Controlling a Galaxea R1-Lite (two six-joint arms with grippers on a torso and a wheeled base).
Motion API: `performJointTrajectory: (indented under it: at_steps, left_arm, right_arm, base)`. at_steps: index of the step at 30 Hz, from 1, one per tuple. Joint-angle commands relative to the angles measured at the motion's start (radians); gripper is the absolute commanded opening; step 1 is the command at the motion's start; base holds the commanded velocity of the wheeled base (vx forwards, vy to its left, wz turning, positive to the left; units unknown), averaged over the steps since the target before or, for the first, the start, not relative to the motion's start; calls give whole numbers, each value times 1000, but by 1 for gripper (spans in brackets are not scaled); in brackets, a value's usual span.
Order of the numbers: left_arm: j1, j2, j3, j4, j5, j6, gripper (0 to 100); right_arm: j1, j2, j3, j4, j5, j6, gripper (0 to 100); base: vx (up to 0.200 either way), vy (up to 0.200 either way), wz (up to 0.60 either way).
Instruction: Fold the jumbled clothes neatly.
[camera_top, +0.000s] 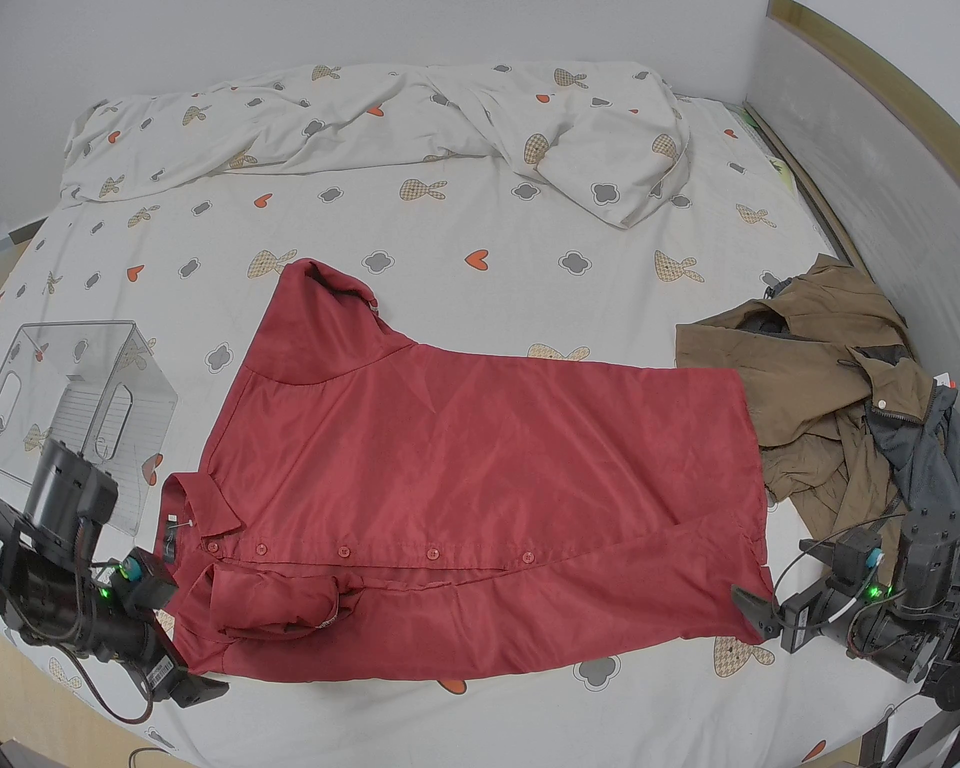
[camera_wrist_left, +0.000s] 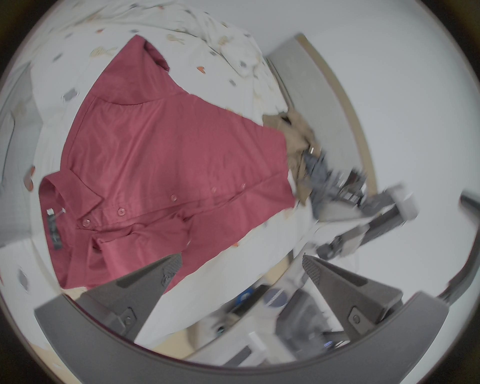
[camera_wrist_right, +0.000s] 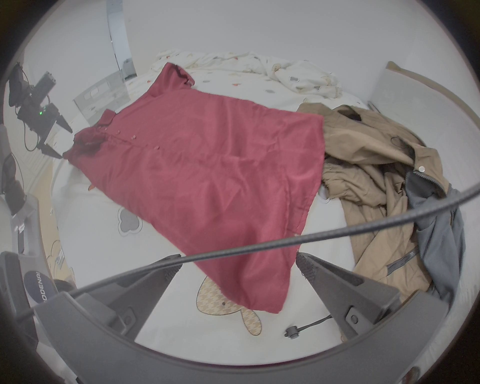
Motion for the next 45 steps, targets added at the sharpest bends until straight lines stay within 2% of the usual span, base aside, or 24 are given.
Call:
performJointTrajectory:
  at_steps: [1, 2, 3, 4, 6, 7, 11, 13, 17, 21, 24, 28, 32, 33, 34, 37, 40, 45]
  left_arm:
    - [3, 1, -179, 126, -257, -132, 100]
    - [8, 21, -188, 121, -298, -160, 100]
    - [11, 30, -193, 121, -315, -174, 100]
    - [29, 62, -216, 118, -380, -221, 100]
    - [29, 62, -216, 118, -380, -221, 100]
    - [98, 122, -280, 120, -550, -333, 100]
    - [221, 137, -366, 120, -815, -464, 100]
    - [256, 136, -400, 118, -890, -517, 100]
    - [259, 127, -426, 101, -895, -562, 100]
    - [209, 81, -421, -5, -897, -677, 100]
    - [127, 62, -409, -167, -894, -865, 100]
    - [91, 61, -389, -278, -890, -957, 100]
    - [78, 59, -363, -299, -884, -953, 100]
    - [75, 73, -331, -321, -866, -925, 100]
    - [80, 107, -248, -399, -829, -799, 100]
    - [85, 147, -174, -502, -809, -689, 100]
    - [78, 150, -179, -516, -811, -747, 100]
    - [78, 157, -171, -529, -812, -755, 100]
  right_arm:
    - [-24, -82, -132, 118, 146, 230, 100]
    - [-23, -78, -166, 155, 199, 307, 100]
    - [-24, -74, -181, 170, 221, 339, 100]
    - [-35, -53, -229, 213, 291, 435, 100]
    - [-35, -53, -229, 213, 291, 435, 100]
    - [-60, 51, -283, 244, 345, 521, 100]
    - [-121, 146, -295, 244, 345, 481, 100]
    - [-153, 177, -295, 242, 345, 454, 100]
    - [-198, 206, -298, 242, 345, 420, 100]
    - [-238, 266, -310, 242, 346, 357, 100]
    - [-250, 284, -318, 229, 346, 342, 100]
    - [-241, 278, -318, 210, 348, 342, 100]
    - [-235, 265, -321, 204, 348, 342, 100]
    - [-235, 246, -321, 206, 348, 343, 100]
    - [-233, 226, -319, 206, 353, 343, 100]
    - [-227, 214, -319, 207, 354, 343, 100]
    - [-210, 209, -312, 212, 354, 345, 100]
    - [-192, 219, -286, 215, 353, 343, 100]
  base:
    - [0, 0, 0]
    - [0, 0, 0]
    - [0, 0, 0]
    - [0, 0, 0]
    - [0, 0, 0]
    - [0, 0, 0]
    - [0, 0, 0]
    - [0, 0, 0]
    - [0, 0, 0]
    - [0, 0, 0]
    - [0, 0, 0]
    - [0, 0, 0]
    - [0, 0, 0]
    - [0, 0, 0]
    - [0, 0, 0]
    - [0, 0, 0]
    - [0, 0, 0]
    - [0, 0, 0]
